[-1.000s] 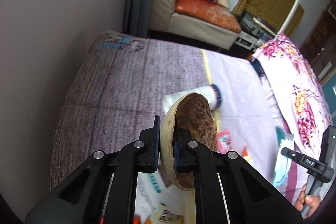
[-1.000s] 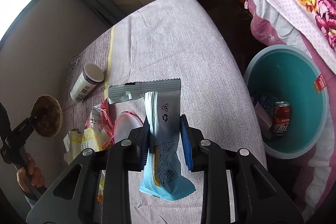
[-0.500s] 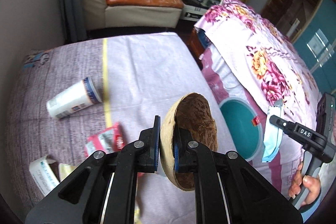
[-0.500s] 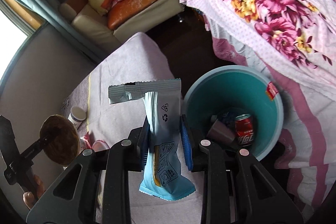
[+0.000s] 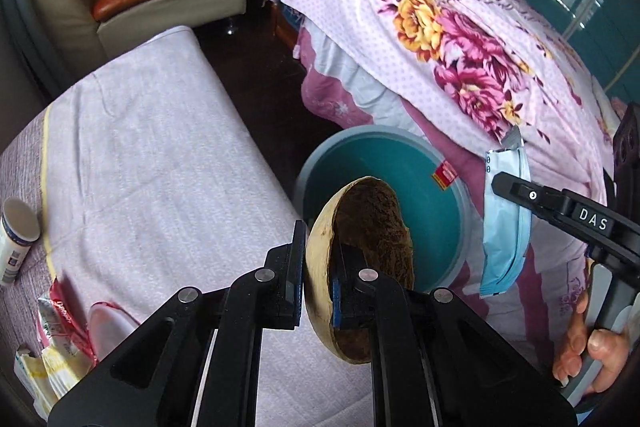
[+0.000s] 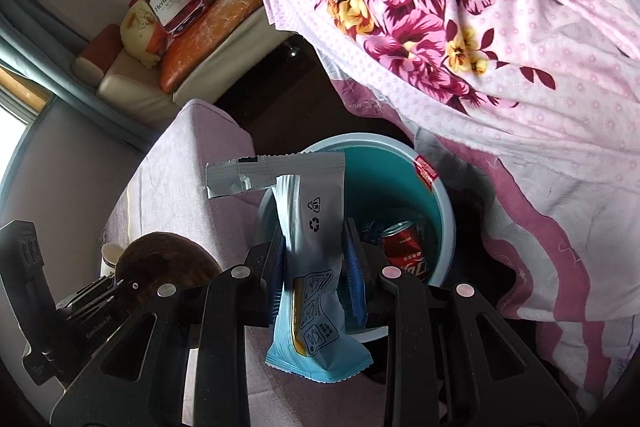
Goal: Collect trash
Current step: 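Lift and carry the shell and wrapper over the teal bin with both grippers, then open both grippers to drop the shell and wrapper into the bin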
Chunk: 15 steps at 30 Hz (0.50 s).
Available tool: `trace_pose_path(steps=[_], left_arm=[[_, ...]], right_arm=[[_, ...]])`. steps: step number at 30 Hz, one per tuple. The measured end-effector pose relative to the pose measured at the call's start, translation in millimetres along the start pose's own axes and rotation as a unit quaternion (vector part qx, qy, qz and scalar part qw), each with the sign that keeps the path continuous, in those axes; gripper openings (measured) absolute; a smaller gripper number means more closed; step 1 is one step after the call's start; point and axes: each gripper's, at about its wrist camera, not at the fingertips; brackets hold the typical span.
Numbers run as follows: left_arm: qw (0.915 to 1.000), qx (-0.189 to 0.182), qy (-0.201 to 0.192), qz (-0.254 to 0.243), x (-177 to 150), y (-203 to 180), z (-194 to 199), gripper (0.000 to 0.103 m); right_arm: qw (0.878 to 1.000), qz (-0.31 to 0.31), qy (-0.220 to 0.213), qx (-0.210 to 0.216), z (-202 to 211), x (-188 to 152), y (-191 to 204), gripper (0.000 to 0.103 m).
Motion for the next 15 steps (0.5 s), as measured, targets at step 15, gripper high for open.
trace_pose_path(steps=[15], left_arm=[[0.9987,-0.005,0.043,-0.027,-2,-23,-47,0.012]], right_arm=[[1.000,0.001,0.012,-0.021,-17,2,-18,0.026]])
Point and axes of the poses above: each gripper's, at about its wrist camera, not at the fingertips, and z roughly against the way its jaws point, y to its left, x to its top, and after that the axes turned 4 degrees about -x, right-handed
